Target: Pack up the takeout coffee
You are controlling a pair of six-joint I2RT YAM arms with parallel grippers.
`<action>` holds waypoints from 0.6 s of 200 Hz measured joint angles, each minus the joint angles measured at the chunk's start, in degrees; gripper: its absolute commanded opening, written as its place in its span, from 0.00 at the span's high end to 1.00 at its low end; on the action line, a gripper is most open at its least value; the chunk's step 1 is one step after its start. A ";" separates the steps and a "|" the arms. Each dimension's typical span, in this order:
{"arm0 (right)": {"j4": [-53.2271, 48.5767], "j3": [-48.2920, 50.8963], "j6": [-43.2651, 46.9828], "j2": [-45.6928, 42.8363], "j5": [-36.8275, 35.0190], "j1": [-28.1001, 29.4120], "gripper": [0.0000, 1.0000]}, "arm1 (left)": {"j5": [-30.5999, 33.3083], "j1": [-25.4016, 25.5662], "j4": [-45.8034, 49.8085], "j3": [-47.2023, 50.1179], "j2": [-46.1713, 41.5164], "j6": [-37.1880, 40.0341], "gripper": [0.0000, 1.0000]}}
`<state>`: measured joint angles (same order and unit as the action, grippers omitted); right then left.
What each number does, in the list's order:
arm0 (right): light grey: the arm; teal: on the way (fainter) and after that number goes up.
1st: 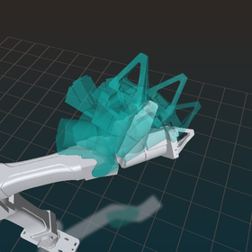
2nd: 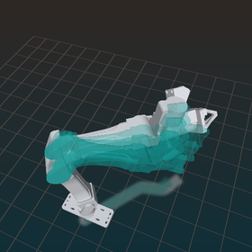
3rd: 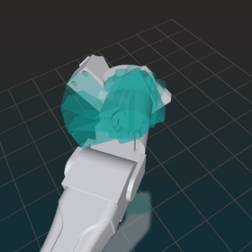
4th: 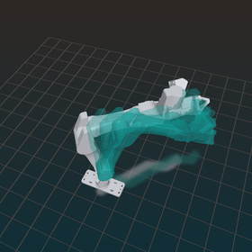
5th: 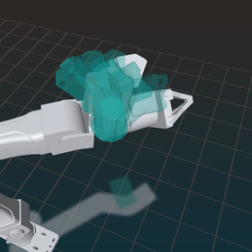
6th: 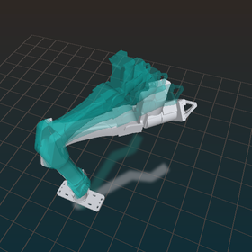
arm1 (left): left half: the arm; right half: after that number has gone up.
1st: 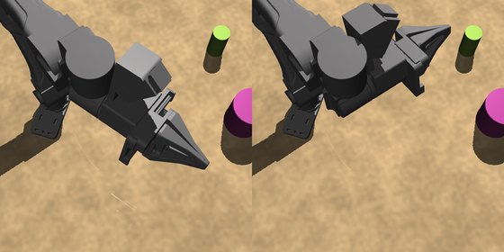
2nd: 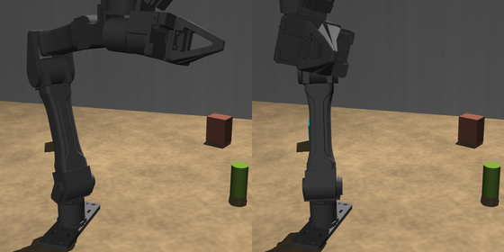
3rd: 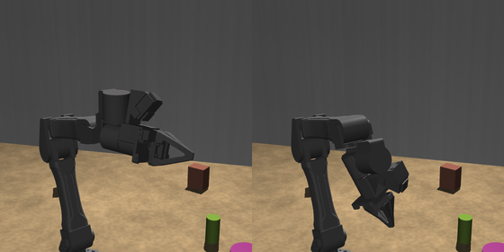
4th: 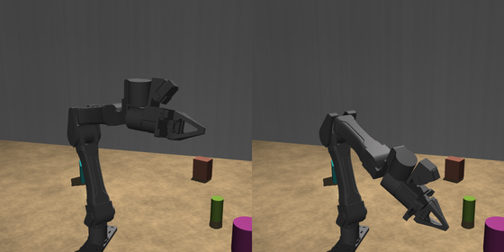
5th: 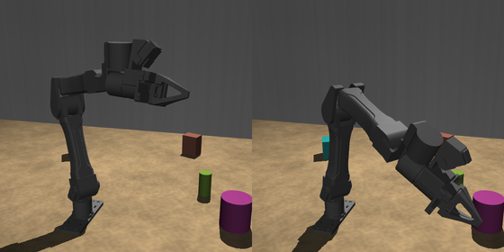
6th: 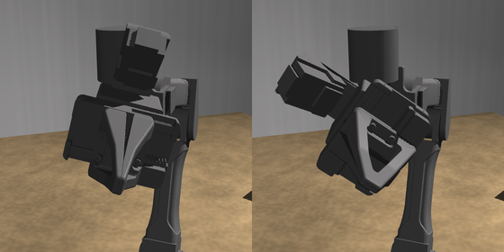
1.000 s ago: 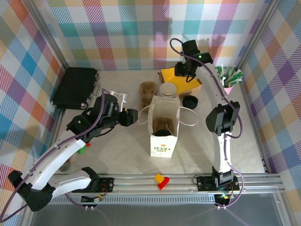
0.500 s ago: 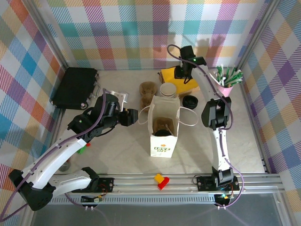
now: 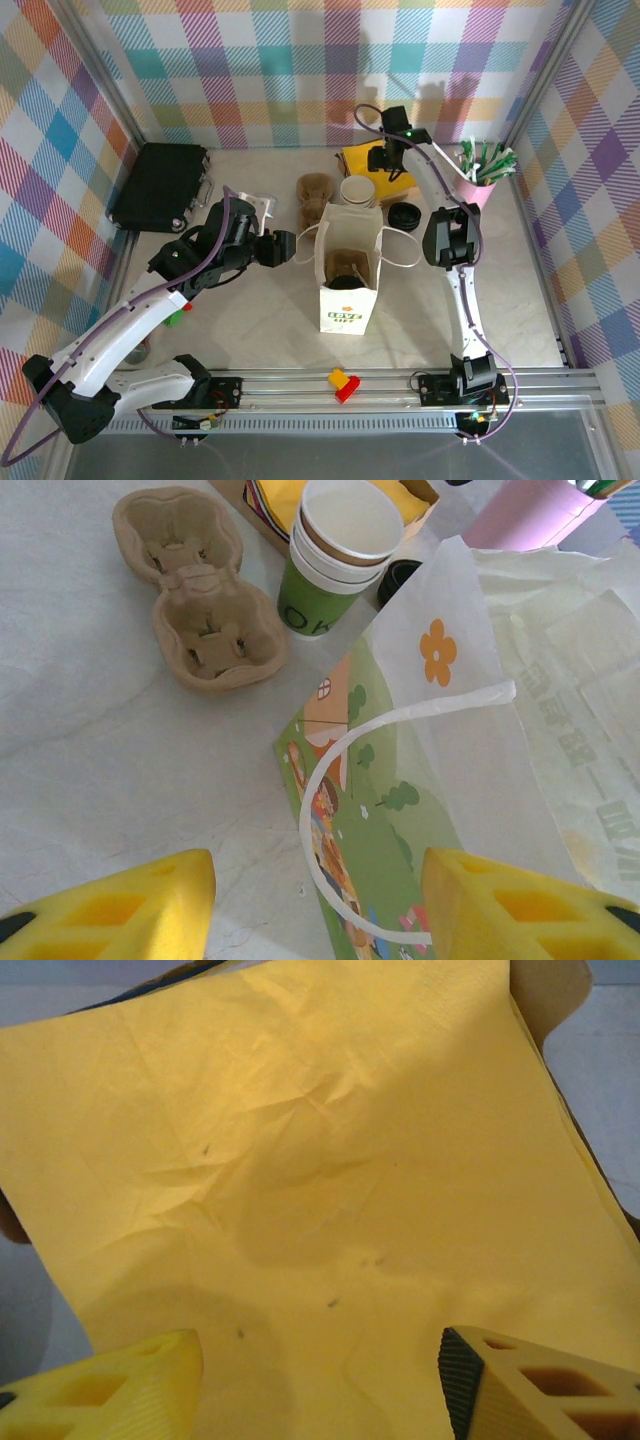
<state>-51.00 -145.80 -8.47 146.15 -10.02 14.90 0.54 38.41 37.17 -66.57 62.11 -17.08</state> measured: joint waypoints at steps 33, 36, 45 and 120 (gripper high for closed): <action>1.73 -1.18 0.39 1.70 -0.24 -0.11 0.29 | 0.15 0.00 0.00 -0.02 0.15 0.17 0.44; 1.86 -1.27 0.39 1.88 -0.22 -0.11 0.28 | 0.15 0.00 0.02 -0.02 0.22 0.17 0.44; 2.16 -1.68 0.39 2.32 -0.24 -0.22 0.28 | 0.13 0.00 0.00 -0.04 0.42 0.17 0.44; 2.75 -1.81 0.37 6.64 -0.24 -0.76 0.27 | 0.13 0.00 0.00 -0.13 1.36 0.17 0.44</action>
<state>-48.25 -147.61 -8.10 152.79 -10.26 14.13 0.67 38.41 37.17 -66.70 63.46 -16.91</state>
